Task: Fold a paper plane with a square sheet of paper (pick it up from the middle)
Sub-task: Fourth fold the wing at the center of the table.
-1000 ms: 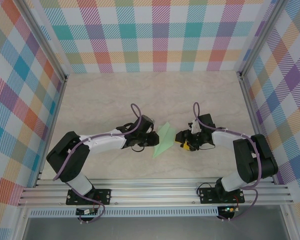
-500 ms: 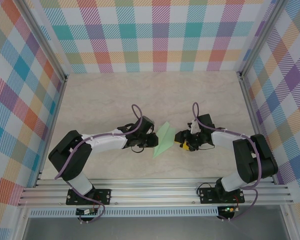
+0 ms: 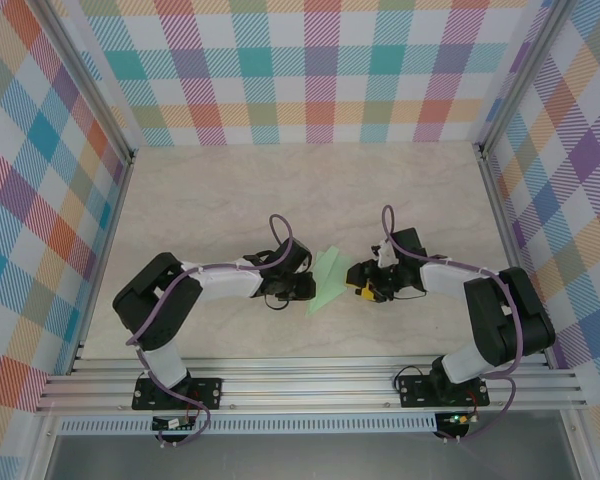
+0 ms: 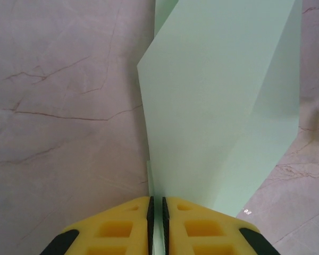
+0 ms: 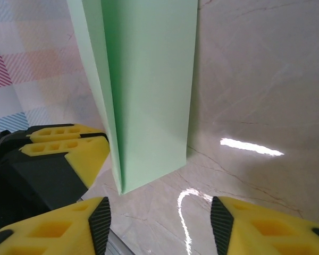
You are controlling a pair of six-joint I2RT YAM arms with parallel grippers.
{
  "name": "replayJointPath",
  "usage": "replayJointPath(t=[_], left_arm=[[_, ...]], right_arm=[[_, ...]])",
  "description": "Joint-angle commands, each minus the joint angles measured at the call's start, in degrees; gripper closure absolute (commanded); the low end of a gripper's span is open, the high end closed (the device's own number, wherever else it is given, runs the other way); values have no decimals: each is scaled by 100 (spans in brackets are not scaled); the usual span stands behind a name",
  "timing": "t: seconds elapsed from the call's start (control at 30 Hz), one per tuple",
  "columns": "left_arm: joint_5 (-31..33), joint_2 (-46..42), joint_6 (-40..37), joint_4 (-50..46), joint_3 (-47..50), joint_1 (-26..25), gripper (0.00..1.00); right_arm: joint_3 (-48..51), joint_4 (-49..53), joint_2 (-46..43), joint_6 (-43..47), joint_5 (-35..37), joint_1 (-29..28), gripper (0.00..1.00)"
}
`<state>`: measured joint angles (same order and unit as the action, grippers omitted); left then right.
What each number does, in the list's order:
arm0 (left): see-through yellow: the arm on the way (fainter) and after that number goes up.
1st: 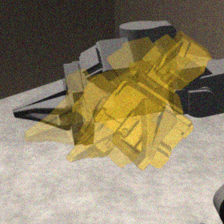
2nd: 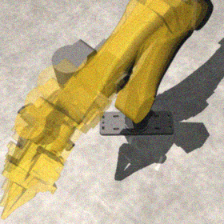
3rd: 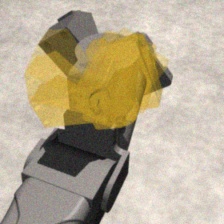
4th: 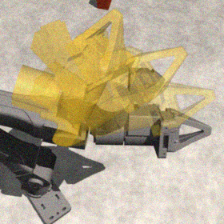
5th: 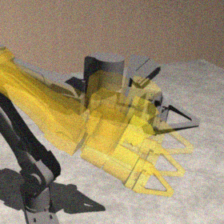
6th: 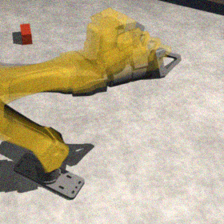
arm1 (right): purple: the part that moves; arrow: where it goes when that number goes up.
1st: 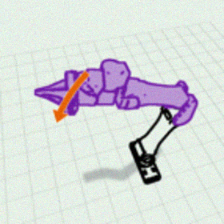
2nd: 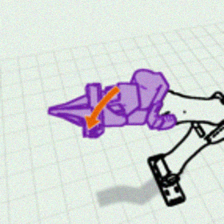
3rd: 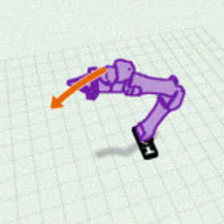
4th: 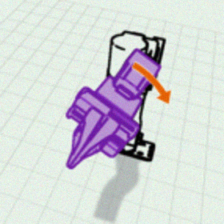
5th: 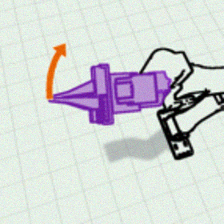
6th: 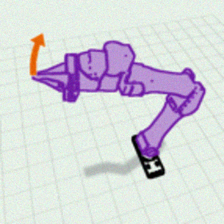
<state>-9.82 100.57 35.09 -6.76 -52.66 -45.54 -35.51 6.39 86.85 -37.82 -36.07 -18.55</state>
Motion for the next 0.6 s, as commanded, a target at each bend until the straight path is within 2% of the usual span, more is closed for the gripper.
replayJointPath(t=[0.0, 0.27, 0.57], left_arm=[[-192, 130, -8, 210, -27, 63, 85], [-372, 294, -46, 289, -38, 55, 85], [-452, 296, -36, 344, 1, 60, 85]], right_arm=[[-216, -151, 47, -99, -140, -119, 53], [-794, -223, 369, -279, 16, -620, 72], [-1516, -328, 1248, -353, 13, -874, 79]])
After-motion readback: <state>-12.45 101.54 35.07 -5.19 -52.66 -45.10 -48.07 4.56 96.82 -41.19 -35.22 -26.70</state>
